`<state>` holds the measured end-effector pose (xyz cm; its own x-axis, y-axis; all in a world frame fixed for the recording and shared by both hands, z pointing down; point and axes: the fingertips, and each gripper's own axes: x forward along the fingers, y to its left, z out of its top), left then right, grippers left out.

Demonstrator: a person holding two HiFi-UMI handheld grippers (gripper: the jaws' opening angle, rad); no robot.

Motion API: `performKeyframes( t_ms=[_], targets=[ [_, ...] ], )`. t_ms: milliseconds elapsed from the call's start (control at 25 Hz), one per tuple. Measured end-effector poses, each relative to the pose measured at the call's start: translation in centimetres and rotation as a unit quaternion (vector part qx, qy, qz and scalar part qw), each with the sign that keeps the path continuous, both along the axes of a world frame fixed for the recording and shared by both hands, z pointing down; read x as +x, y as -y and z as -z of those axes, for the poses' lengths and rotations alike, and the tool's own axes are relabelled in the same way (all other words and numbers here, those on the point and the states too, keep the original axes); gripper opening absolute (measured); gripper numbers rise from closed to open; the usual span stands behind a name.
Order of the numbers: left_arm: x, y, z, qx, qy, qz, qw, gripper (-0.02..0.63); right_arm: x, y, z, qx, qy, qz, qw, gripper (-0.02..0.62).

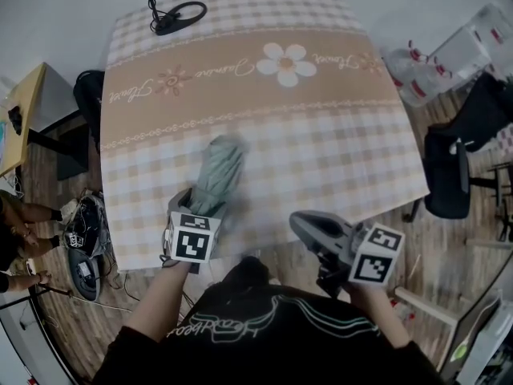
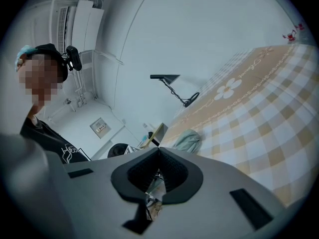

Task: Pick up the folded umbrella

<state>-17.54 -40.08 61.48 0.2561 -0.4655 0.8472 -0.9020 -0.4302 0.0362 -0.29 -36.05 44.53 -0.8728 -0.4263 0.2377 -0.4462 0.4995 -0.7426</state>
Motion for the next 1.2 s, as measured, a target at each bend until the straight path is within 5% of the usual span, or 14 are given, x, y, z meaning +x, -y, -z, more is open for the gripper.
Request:
performKeyframes(
  t_ms=[960, 1200],
  targets=[
    [0.4, -0.3, -0.6, -0.008, -0.005, 0.026, 0.9996, 0.262, 1.3, -2.0, -0.6, -0.007, 0.005, -0.004, 1.0, 0.011],
    [0.6, -0.6, -0.1, -0.034, -0.061, 0.063, 0.9955, 0.258, 1.7, -3.1, -0.6, -0.006, 0.004, -0.001, 1.0, 0.011]
  ],
)
